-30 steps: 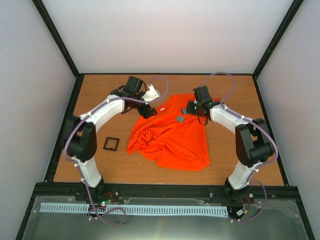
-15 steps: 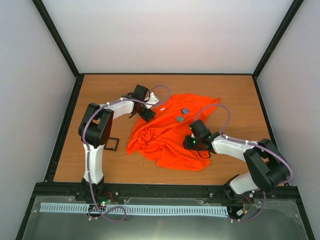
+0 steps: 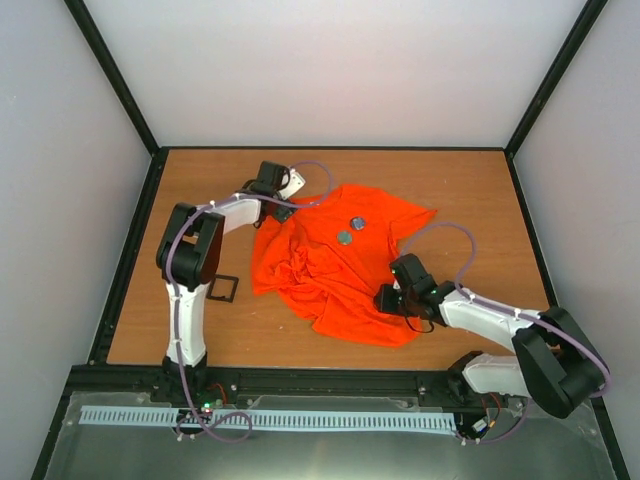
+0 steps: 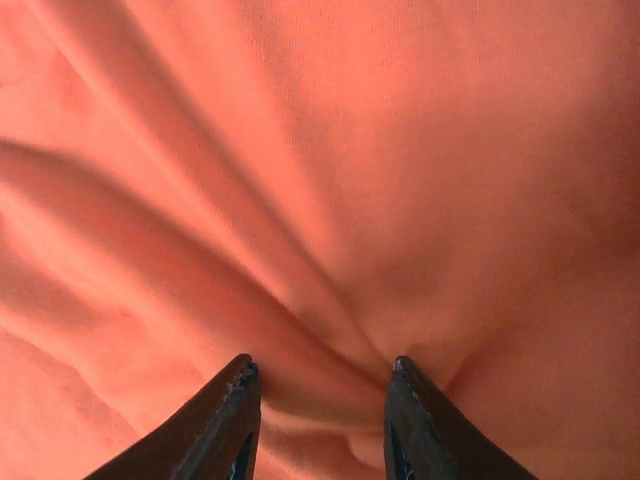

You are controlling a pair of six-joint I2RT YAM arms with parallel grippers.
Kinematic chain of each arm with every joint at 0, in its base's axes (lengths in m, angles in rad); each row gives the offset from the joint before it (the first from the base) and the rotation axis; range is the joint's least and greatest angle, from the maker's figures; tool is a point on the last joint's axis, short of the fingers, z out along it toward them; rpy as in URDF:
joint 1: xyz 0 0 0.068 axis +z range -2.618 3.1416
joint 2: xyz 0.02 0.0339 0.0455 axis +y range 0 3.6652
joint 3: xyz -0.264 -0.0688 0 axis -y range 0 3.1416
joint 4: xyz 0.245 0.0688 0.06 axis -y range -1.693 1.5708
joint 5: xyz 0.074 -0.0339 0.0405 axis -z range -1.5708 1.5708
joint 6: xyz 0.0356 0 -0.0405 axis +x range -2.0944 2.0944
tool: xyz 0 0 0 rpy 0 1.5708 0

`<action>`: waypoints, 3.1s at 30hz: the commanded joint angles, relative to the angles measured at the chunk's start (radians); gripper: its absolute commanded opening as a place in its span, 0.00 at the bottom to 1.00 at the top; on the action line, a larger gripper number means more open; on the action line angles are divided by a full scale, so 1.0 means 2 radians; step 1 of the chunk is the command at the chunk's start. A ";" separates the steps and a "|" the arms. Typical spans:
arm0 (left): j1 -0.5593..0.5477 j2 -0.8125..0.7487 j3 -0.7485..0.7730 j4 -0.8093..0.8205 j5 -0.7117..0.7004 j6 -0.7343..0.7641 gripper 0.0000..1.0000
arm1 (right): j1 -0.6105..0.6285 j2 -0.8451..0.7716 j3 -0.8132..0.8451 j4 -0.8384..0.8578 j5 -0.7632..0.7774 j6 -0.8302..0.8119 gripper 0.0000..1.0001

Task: Remove the brooch from the garment

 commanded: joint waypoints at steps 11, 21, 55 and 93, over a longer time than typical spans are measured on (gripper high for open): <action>-0.022 -0.173 -0.053 -0.131 0.249 0.021 1.00 | -0.035 0.159 0.292 -0.102 0.008 -0.112 0.49; 0.044 -0.275 -0.115 -0.144 0.283 -0.022 1.00 | -0.004 0.328 0.448 -0.143 0.107 -0.188 0.70; 0.077 -0.307 -0.120 -0.178 0.279 -0.028 1.00 | 0.045 0.442 0.493 -0.132 0.199 -0.267 0.34; 0.077 -0.301 -0.138 -0.179 0.315 -0.007 1.00 | 0.036 0.396 0.463 -0.084 0.175 -0.292 0.66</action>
